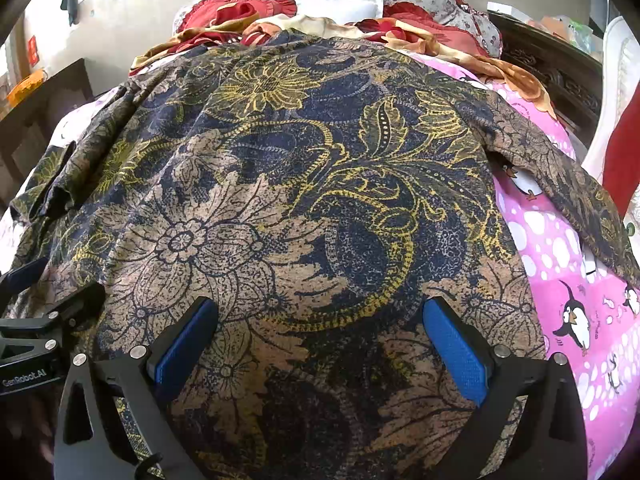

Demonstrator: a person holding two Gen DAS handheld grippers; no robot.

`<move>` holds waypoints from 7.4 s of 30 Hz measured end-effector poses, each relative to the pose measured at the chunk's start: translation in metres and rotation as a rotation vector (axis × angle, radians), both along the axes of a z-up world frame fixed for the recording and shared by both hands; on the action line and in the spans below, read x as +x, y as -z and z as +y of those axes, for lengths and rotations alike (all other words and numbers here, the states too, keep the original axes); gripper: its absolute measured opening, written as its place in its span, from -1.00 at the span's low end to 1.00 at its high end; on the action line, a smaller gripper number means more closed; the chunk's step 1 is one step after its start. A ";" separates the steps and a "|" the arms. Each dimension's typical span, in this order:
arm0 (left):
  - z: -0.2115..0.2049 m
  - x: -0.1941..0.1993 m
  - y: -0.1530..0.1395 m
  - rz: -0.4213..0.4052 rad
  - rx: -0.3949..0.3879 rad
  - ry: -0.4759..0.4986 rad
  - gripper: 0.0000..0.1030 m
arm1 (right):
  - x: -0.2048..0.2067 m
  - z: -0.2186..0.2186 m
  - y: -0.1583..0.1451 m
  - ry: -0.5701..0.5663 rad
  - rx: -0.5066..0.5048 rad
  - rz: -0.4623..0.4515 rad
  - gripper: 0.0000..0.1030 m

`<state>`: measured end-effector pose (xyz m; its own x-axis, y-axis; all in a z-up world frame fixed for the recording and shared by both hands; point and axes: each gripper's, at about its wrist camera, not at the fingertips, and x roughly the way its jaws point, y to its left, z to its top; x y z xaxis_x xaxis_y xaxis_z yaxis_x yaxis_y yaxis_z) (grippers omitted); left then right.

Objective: Fold small clothes

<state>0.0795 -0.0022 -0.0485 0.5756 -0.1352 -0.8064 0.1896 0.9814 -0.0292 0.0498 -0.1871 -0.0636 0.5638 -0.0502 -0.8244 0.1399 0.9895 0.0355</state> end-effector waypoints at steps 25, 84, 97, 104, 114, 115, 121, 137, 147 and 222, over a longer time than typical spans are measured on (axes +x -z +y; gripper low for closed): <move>0.002 0.001 0.002 -0.003 -0.006 0.001 0.99 | -0.001 -0.001 0.000 -0.004 0.007 -0.005 0.85; 0.225 0.072 -0.120 -0.142 -0.187 -0.053 -0.92 | 0.000 -0.002 0.000 -0.006 0.032 -0.016 0.85; 0.400 0.068 -0.165 -0.194 -0.084 -0.407 -0.93 | -0.001 -0.003 0.000 -0.007 0.029 -0.015 0.85; 0.414 0.072 -0.179 -0.240 -0.059 -0.450 -0.93 | 0.000 -0.003 0.001 -0.008 0.027 -0.014 0.85; 0.257 0.062 -0.195 -0.288 -0.272 -0.041 -0.93 | -0.001 -0.002 0.000 -0.008 0.020 -0.013 0.85; 0.238 0.064 -0.189 -0.274 -0.283 -0.010 -0.93 | -0.001 -0.001 0.000 -0.007 0.014 -0.010 0.85; 0.109 0.081 -0.104 -0.099 -0.348 0.125 -0.93 | 0.016 -0.009 -0.019 -0.003 0.054 0.090 0.37; 0.083 0.021 -0.020 -0.098 -0.151 0.135 0.03 | 0.111 0.067 -0.039 -0.424 0.449 -0.155 0.09; 0.120 0.018 -0.015 -0.078 -0.259 0.008 0.02 | 0.138 0.098 -0.004 -0.484 0.515 -0.072 -0.54; 0.085 0.122 -0.047 -0.136 -0.056 -0.155 0.04 | 0.101 -0.112 -0.013 0.067 0.198 -0.131 -0.94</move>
